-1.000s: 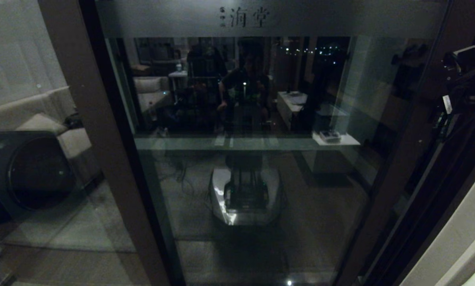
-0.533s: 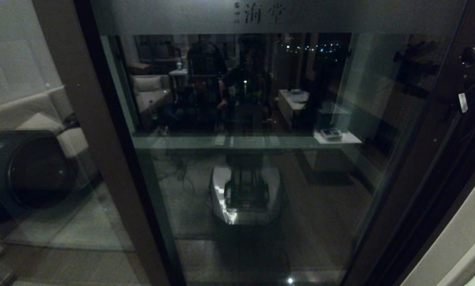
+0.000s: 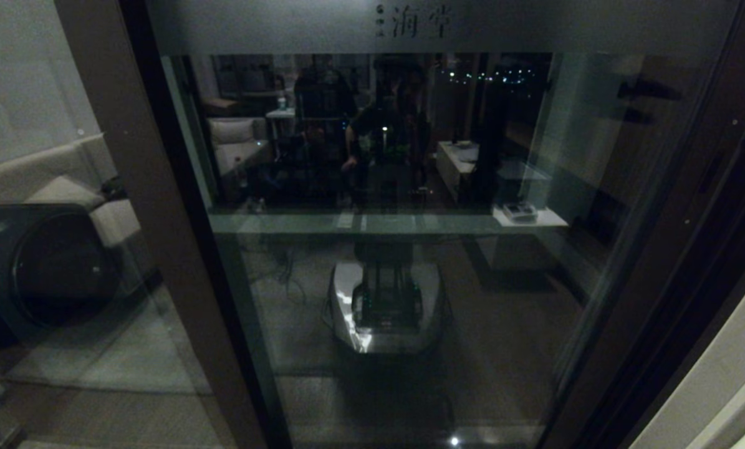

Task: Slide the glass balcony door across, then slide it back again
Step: Close the slid door

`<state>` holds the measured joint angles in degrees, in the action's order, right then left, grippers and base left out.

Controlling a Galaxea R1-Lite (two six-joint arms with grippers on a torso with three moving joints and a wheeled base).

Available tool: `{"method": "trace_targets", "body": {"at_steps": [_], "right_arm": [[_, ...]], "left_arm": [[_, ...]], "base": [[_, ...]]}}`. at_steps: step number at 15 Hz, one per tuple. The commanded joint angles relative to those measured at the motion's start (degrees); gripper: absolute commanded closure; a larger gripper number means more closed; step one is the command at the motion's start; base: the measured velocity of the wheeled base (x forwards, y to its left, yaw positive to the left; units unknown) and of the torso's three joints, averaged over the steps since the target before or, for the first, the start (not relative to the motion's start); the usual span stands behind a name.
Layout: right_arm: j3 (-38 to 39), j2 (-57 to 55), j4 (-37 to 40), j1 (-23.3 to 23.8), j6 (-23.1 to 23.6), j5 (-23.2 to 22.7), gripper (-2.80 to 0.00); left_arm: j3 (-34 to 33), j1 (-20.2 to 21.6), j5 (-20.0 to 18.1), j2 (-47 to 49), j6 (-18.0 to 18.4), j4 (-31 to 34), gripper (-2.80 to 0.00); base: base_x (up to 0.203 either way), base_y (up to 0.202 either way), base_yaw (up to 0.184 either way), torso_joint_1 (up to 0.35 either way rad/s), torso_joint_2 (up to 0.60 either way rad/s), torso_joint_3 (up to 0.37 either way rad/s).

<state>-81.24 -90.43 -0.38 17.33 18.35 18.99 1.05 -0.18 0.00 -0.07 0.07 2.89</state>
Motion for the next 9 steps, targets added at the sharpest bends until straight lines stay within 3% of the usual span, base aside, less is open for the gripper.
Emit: {"method": "trace_targets", "body": {"at_steps": [1, 5, 9], "right_arm": [[4.15, 6.53, 0.68, 0.47, -0.52, 0.19, 0.00], [2.63, 4.82, 0.88, 0.47, -3.38, 0.09, 0.00], [-2.68, -4.69, 0.33, 2.14, -6.50, -0.58, 0.00]], "left_arm": [[0.01, 0.01, 0.00, -0.01, 0.01, 0.01, 0.00], [0.01, 0.01, 0.00, -0.01, 0.01, 0.01, 0.00], [0.01, 0.01, 0.00, -0.01, 0.01, 0.01, 0.00]], "base": [[0.000, 0.000, 0.000, 0.000, 0.00, 0.000], [0.000, 0.000, 0.000, 0.000, 0.00, 0.000], [0.000, 0.000, 0.000, 0.000, 0.00, 0.000]]}}
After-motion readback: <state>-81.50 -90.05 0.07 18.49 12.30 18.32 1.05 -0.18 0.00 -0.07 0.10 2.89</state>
